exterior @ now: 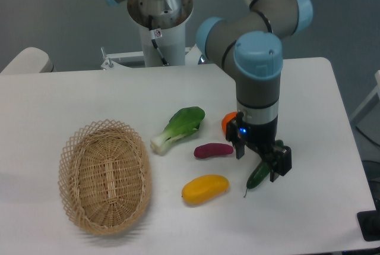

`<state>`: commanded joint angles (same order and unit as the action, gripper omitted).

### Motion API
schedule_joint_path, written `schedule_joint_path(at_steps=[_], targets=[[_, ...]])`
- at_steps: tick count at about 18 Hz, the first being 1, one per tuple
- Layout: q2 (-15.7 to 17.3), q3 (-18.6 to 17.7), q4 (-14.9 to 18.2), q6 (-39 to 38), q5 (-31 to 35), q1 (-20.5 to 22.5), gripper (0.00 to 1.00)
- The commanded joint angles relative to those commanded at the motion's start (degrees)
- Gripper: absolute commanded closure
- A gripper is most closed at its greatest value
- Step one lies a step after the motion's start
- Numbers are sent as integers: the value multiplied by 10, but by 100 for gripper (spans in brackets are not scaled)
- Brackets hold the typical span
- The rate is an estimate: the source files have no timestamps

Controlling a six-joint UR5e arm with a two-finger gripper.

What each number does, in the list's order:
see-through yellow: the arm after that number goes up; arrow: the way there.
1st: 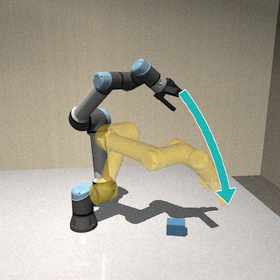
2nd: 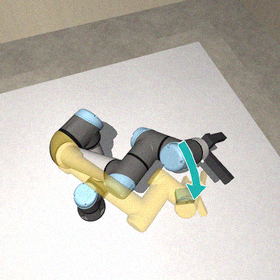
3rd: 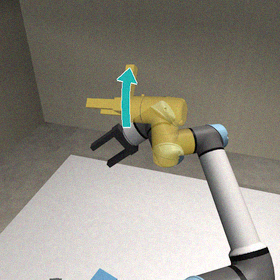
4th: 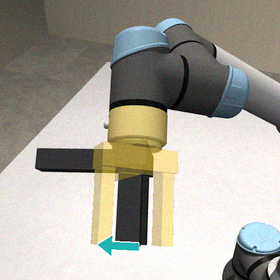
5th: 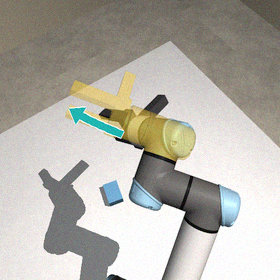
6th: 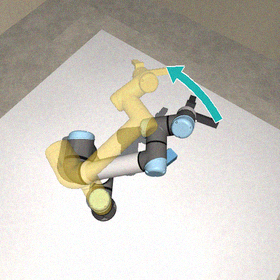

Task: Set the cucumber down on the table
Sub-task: 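Raise the open gripper up away from the cucumber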

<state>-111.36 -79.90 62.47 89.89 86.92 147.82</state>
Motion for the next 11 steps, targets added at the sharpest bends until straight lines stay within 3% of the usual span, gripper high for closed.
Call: schedule_joint_path(at_steps=[4,11], targets=[[3,7,39,98,1,36,0],[10,-2,34,126,6,44,0]])
